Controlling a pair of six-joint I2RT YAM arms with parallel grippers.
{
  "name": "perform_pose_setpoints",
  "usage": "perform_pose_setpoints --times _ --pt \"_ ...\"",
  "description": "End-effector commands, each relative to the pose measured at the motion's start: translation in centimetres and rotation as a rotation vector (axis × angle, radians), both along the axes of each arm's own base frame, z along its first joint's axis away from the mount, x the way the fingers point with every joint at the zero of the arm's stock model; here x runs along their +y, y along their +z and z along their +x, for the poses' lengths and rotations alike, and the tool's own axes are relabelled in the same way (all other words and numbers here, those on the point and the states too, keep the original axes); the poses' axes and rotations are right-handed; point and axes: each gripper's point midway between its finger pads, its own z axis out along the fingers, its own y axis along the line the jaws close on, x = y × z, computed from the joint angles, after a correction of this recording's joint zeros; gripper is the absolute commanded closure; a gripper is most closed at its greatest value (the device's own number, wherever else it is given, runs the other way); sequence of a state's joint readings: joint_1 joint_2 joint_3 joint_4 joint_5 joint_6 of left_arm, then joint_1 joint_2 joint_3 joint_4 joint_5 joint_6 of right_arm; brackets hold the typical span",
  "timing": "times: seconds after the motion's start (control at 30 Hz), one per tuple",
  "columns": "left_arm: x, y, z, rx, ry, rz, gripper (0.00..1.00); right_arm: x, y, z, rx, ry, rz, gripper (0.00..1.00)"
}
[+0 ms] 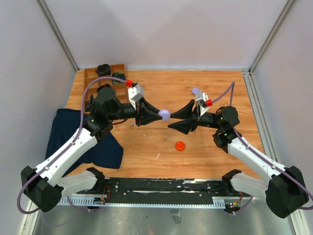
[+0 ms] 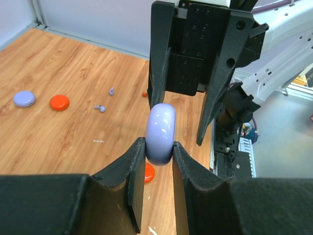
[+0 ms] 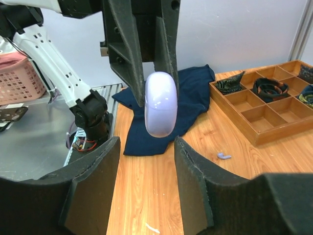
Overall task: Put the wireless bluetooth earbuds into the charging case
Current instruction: Pick up the charging case at the center of the board.
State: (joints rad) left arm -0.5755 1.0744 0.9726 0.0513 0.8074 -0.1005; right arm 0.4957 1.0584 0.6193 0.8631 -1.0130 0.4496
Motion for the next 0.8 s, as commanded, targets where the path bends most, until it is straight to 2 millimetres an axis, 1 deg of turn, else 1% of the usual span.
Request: perform_pose_setpoints --times 0.0,0.13,0.27,0.67,0.77 --pt "0.3 1.4 -0.4 -0.069 0.001 0.003 0.98 0.4 0.7 0.5 -0.057 -0.02 0.002 0.51" --pt "0.2 1.4 -0.6 -0.086 -0.004 0.016 0.98 1.0 0.9 0.6 -0.064 -0.026 0.016 0.52" --pt "0.0 1.3 -0.6 -0.093 -0.003 0.022 0.98 1.3 0.8 0.9 -0.059 -0.028 0.038 0.57" --pt "-0.1 1.5 -0.9 -0.11 -0.008 0.015 0.98 2.2 0.7 0.6 -0.058 0.007 0.063 0.65" --pt "0.0 1.6 -0.9 -0.116 -0.003 0.01 0.99 2.2 0.7 0.6 -0.058 0.008 0.063 0.66"
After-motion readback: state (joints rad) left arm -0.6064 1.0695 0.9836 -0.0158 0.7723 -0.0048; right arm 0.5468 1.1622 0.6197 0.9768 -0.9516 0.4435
